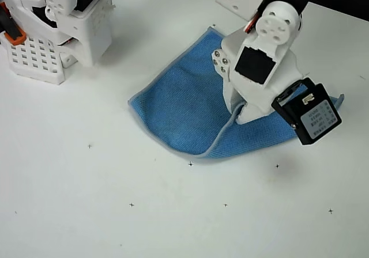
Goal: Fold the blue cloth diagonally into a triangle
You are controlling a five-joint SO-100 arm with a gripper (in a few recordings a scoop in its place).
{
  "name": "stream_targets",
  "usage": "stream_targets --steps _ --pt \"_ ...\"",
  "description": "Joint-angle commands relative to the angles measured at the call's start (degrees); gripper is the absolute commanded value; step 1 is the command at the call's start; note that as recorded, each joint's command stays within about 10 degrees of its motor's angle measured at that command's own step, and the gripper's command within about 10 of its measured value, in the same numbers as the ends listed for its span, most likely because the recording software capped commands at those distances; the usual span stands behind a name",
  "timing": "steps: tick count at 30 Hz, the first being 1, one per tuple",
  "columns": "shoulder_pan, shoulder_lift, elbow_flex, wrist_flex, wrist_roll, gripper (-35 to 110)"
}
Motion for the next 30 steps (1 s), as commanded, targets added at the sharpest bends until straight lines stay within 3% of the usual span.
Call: stream_targets --steps 1,30 --pt "-0.35 9.91 -1.32 0.88 0.18 0" --pt "-14.5 16.61 15.03 1.05 12.13 0"
